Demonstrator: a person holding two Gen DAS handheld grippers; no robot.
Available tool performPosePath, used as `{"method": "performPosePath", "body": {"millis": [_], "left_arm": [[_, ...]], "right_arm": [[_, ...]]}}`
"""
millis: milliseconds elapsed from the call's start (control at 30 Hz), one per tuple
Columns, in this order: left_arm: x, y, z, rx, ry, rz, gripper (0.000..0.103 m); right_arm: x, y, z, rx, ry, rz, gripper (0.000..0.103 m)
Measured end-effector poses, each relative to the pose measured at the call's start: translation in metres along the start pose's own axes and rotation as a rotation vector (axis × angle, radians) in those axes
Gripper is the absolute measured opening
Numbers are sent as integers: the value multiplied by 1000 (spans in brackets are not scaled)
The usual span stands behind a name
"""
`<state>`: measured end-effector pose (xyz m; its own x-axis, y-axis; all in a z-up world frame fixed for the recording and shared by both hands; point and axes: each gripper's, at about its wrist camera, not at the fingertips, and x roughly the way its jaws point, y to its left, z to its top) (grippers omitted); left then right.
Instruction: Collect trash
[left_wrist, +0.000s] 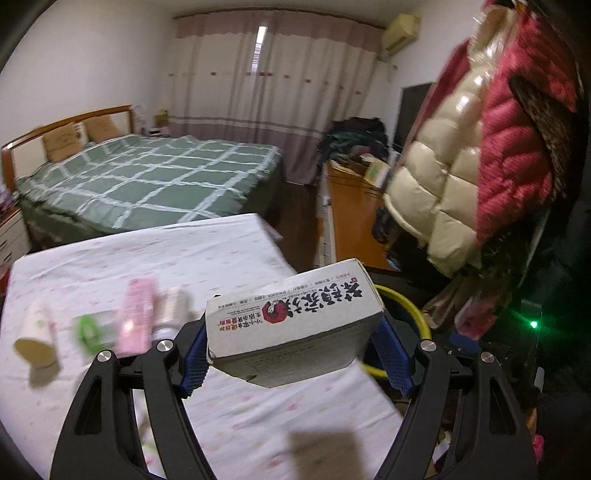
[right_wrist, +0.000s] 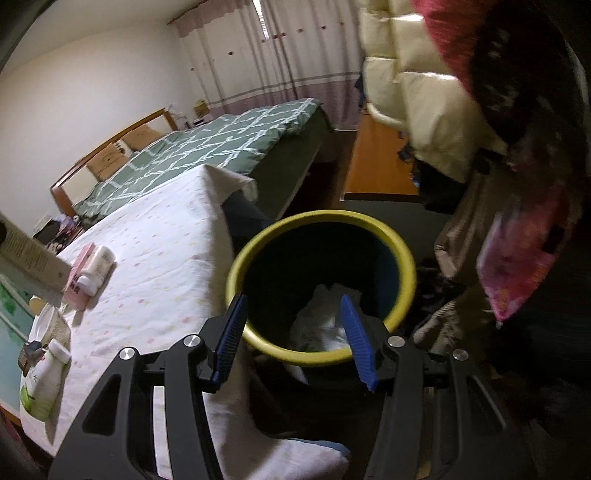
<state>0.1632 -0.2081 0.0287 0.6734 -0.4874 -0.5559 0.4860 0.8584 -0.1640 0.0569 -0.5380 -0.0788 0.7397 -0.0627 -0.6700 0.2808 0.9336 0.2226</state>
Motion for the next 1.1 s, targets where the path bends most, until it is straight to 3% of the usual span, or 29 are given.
{"method": "performPosePath", "body": {"millis": [233, 400, 733, 833, 933, 1100], "left_arm": [[66, -68, 9, 78, 61, -93, 75], [129, -110, 2, 114, 149, -135, 76], [227, -152, -17, 138, 258, -112, 77], [236, -150, -20, 128, 273, -87, 89], [231, -146, -19, 117, 278, -83, 92], [177, -129, -10, 87, 220, -82, 96]], "right_arm": [[-2, -32, -9, 38, 15, -31, 51], [-1, -47, -13, 53, 25, -44, 51], [0, -65, -18, 76, 39, -82, 51], [1, -64, -20, 73, 44, -82, 51], [1, -62, -20, 73, 46, -81, 51], [1, -54, -20, 59, 47, -73, 51]]}}
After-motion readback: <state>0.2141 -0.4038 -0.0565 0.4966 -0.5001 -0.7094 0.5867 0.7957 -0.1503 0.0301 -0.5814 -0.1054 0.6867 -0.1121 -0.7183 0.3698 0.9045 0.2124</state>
